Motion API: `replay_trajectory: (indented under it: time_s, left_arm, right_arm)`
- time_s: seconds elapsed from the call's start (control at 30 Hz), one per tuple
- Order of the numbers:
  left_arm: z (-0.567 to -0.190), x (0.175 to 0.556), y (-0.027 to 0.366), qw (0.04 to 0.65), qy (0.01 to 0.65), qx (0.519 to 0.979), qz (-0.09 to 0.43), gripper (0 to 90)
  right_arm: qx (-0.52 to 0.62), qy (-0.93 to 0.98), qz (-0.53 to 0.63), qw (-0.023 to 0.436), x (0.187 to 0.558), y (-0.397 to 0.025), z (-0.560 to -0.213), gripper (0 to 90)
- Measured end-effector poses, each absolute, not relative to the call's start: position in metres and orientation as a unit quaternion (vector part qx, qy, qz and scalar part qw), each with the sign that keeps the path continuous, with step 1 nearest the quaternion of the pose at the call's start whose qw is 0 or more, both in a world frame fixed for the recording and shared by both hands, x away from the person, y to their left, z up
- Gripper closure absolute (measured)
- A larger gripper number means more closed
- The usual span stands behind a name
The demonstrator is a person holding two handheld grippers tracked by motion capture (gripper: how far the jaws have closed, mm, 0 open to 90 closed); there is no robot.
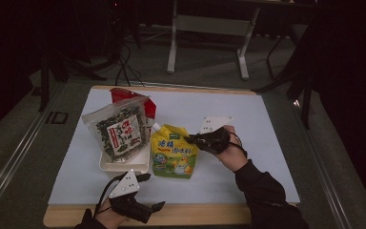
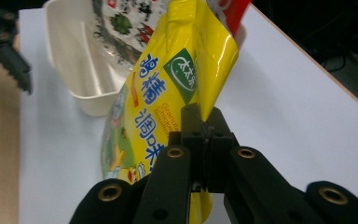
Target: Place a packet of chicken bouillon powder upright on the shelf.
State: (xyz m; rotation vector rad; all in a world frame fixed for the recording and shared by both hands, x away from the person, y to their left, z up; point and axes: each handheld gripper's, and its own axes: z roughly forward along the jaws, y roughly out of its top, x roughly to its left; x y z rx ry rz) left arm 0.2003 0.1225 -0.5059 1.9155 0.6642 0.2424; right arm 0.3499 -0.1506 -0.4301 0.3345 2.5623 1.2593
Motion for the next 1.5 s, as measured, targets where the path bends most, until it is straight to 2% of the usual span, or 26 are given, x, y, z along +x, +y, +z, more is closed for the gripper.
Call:
replay_trajectory:
  time_s: [0.33, 0.5, 0.67, 1.03, 1.1, 1.13, 1.17, 1.27, 1.37, 1.43, 1.5]
  left_arm:
    - [-0.494, 0.207, 0.127, 0.514, 0.299, 0.797, 0.106, 6.5]
    - [-0.477, 0.224, 0.131, 0.482, 0.313, 0.806, 0.144, 7.0]
    - [-0.464, 0.243, 0.137, 0.474, 0.325, 0.8, 0.17, 10.0]
    - [-0.459, 0.28, 0.135, 0.469, 0.317, 0.806, 0.176, 35.2]
    - [-0.459, 0.283, 0.135, 0.468, 0.315, 0.807, 0.171, 42.8]
    - [-0.459, 0.283, 0.135, 0.468, 0.315, 0.807, 0.171, 42.8]
    - [-0.459, 0.289, 0.136, 0.471, 0.314, 0.808, 0.164, 48.1]
    - [-0.461, 0.295, 0.136, 0.473, 0.307, 0.812, 0.151, 51.2]
    - [-0.464, 0.296, 0.134, 0.478, 0.294, 0.815, 0.144, 65.7]
    - [-0.465, 0.297, 0.134, 0.48, 0.296, 0.813, 0.143, 65.9]
    - [-0.464, 0.298, 0.136, 0.481, 0.299, 0.812, 0.142, 74.5]
  right_arm:
    - [0.1, 0.883, 0.437, 0.137, 0.334, -0.157, -0.43, 89.7]
    - [0.088, 0.883, 0.442, 0.132, 0.325, -0.157, -0.427, 89.7]
    - [0.083, 0.884, 0.441, 0.133, 0.321, -0.157, -0.426, 89.7]
    - [0.08, 0.883, 0.446, 0.124, 0.319, -0.159, -0.426, 89.5]
    - [0.08, 0.883, 0.446, 0.122, 0.32, -0.159, -0.426, 89.5]
    - [0.08, 0.883, 0.447, 0.121, 0.32, -0.159, -0.426, 89.5]
    - [0.077, 0.883, 0.446, 0.122, 0.319, -0.159, -0.426, 89.5]
    - [0.078, 0.883, 0.447, 0.121, 0.32, -0.159, -0.426, 89.5]
    - [0.08, 0.884, 0.444, 0.121, 0.322, -0.158, -0.426, 89.3]
    - [0.081, 0.884, 0.444, 0.121, 0.322, -0.158, -0.426, 89.3]
    - [0.085, 0.884, 0.444, 0.12, 0.323, -0.158, -0.426, 89.2]
